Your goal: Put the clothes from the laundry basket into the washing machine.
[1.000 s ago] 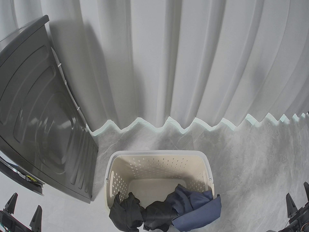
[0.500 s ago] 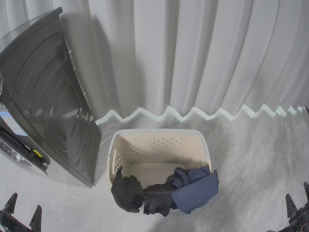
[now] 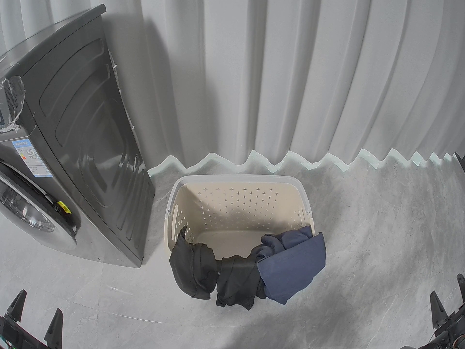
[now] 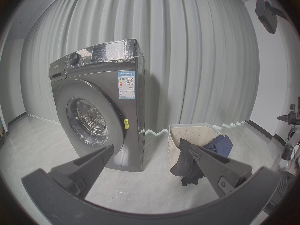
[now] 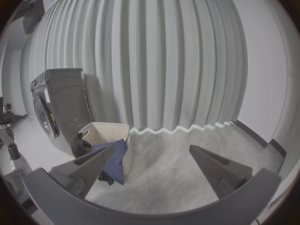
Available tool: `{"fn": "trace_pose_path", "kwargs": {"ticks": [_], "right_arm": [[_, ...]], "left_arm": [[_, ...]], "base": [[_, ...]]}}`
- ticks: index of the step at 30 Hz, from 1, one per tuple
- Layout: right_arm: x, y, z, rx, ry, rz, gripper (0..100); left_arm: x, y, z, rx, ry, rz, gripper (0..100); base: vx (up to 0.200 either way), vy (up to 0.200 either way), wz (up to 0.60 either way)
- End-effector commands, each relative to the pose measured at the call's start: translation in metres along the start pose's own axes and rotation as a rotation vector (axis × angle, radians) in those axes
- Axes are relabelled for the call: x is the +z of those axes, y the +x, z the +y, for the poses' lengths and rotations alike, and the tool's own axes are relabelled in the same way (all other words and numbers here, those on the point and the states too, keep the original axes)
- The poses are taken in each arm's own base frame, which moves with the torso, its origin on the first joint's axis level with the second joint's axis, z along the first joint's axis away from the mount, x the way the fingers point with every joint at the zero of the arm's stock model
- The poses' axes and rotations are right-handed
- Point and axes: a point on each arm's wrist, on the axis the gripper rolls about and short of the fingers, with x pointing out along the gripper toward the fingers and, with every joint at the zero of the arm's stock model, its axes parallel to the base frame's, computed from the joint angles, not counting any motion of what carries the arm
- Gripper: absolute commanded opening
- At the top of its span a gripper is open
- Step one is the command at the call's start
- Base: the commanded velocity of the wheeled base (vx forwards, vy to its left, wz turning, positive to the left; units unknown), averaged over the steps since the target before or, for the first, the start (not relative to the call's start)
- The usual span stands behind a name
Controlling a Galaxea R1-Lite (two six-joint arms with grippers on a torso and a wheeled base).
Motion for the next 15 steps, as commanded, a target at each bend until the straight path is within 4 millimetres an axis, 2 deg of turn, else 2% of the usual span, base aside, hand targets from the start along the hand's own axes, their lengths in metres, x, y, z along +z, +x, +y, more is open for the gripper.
{"fn": "trace_pose_path", "kwargs": {"ticks": [1, 2, 15], "right_arm": [[-0.0049, 0.0, 0.0, 0.0, 0.0, 0.0, 100], [-0.0049, 0.0, 0.0, 0.0, 0.0, 0.0, 100], [-0.0049, 0.0, 0.0, 0.0, 0.0, 0.0, 100]], "left_arm": [[-0.0049, -0.0002, 0.0001, -0.002, 0.0, -0.002, 100], [-0.0049, -0.0002, 0.0001, -0.002, -0.002, -0.002, 100], [-0.0049, -0.0002, 0.0001, -0.002, -0.002, -0.002, 100]], "base": [[0.0, 0.0, 0.0], [0.0, 0.0, 0.0], [0.0, 0.2, 0.0]]}}
